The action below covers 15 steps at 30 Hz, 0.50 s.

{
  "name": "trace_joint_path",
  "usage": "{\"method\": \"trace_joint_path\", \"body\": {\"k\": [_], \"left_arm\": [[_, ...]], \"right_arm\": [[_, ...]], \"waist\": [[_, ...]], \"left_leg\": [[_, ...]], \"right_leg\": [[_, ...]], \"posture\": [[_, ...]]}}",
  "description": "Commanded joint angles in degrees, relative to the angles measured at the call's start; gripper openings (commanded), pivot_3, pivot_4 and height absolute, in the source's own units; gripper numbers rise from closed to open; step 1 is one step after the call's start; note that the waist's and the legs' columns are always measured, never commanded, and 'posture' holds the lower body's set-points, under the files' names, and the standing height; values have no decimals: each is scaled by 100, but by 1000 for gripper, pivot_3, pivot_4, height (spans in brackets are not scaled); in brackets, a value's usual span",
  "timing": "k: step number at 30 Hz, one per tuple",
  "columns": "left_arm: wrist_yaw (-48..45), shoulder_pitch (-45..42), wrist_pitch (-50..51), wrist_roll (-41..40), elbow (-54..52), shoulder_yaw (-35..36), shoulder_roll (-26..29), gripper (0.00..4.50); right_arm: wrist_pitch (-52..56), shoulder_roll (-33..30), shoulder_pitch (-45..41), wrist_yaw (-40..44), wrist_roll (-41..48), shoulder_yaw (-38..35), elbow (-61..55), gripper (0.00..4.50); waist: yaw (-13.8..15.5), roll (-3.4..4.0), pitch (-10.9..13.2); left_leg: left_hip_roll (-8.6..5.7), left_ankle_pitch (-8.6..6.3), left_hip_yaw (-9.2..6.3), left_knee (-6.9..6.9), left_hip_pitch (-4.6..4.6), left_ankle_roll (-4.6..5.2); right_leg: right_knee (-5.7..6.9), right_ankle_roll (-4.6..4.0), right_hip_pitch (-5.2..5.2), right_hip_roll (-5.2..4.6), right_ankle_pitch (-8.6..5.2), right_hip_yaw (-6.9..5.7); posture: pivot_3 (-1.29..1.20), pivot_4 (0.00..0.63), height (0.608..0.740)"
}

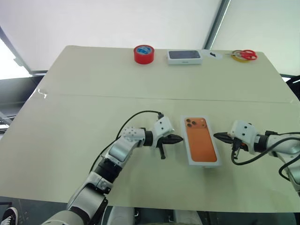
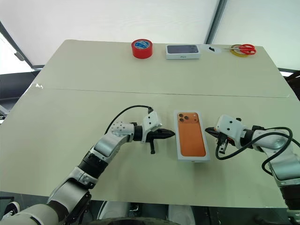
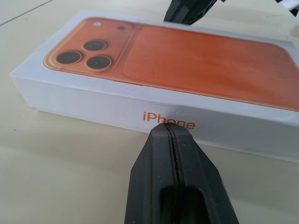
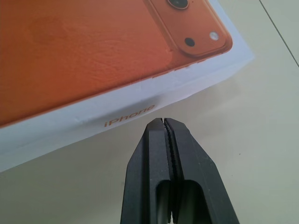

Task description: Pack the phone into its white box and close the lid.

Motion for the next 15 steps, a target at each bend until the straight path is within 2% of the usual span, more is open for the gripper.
{"method": "trace_joint_path", "body": {"k": [1,6,8,12,15], "left_arm": [[64,-9,-402,76,-77,-19,-57,0],[71,101,-311,-182,-183,215,-40,0],[131,43,-303,-253,-157,351,-41,0],[462,-428,-265,-350,166,605,-391,0],[529,-763,-431,-196,645,505,-636,0]], "right_arm": [[-239,-105,-48,55,-158,-10,4,31],[-153,-2,-153,79,49,-194,-4,31],[86,112,-249,164,484,-379,-94,31],[572,335,-408,226,1163,-617,-245,31],[527,344,-302,273,1094,-487,-323,31]], "waist": [[0,0,0],[-7,0,0],[-11,0,0],[24,-1,1],[54,-2,1]], "left_leg": [[0,0,0,0,0,0],[0,0,0,0,0,0],[1,0,0,1,0,-1],[1,0,-1,3,0,0],[-4,-1,-6,10,-1,2]], "right_leg": [[0,0,0,0,0,0],[0,0,0,0,0,0],[1,0,-1,0,0,0],[2,1,1,-1,1,-1],[1,5,8,-5,3,-9]], "posture": [[0,150,730],[0,150,730],[0,150,730],[0,150,730],[0,150,730]]}}
